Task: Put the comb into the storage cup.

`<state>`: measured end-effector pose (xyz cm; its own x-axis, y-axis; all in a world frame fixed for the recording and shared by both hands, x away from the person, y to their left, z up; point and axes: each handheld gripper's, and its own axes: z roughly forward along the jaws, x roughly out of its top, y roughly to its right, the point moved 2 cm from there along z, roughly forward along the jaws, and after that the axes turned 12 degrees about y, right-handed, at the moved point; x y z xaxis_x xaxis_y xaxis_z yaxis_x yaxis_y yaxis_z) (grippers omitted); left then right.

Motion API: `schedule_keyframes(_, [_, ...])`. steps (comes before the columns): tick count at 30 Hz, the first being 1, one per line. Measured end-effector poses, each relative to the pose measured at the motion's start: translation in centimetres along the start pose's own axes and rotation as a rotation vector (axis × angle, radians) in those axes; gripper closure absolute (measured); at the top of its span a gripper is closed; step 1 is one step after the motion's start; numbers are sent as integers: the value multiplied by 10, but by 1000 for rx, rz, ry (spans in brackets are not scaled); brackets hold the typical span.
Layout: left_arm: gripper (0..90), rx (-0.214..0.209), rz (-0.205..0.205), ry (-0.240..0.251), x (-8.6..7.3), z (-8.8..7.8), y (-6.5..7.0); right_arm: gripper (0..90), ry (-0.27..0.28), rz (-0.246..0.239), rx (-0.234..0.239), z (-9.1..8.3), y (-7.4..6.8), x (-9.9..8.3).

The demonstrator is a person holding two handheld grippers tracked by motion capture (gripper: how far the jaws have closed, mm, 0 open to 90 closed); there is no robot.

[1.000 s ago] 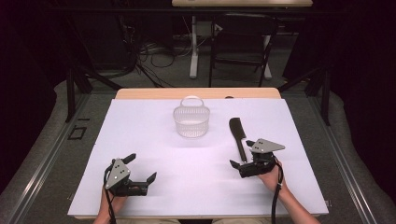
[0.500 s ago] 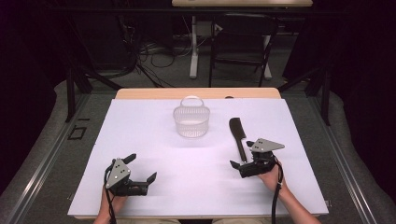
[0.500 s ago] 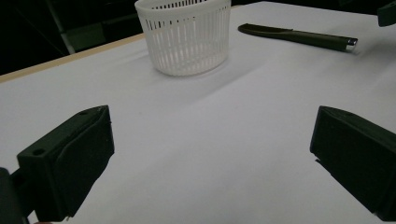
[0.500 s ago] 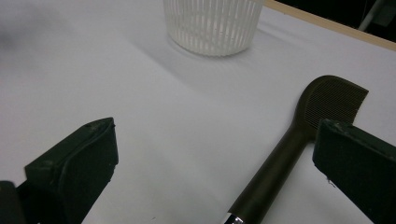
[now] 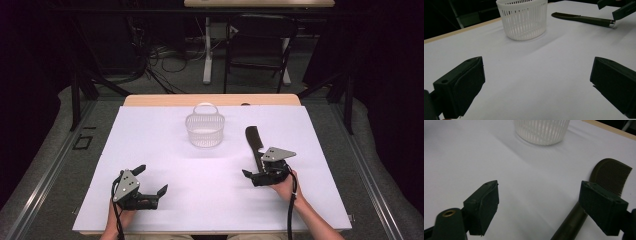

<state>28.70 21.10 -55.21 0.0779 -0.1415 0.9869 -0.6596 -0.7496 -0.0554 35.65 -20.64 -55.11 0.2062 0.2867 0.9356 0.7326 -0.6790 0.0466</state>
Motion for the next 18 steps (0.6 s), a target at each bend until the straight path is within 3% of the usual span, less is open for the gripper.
schedule_keyframes(3, [0, -5, -5, -7, 0, 0, 0, 344, -6, -3, -20, -1, 1, 0])
schedule_keyframes(11, [0, -13, -10, -18, -1, 1, 0, 795, -62, -24, -14, 1, -1, -3])
schedule_keyframes(14, [0, -14, -10, -19, -1, 1, 0, 900, -75, -41, -15, 1, -2, -4])
schedule_keyframes(18, [0, -18, -9, -21, -2, 1, 0, 900, -92, -58, -30, 1, -1, -6])
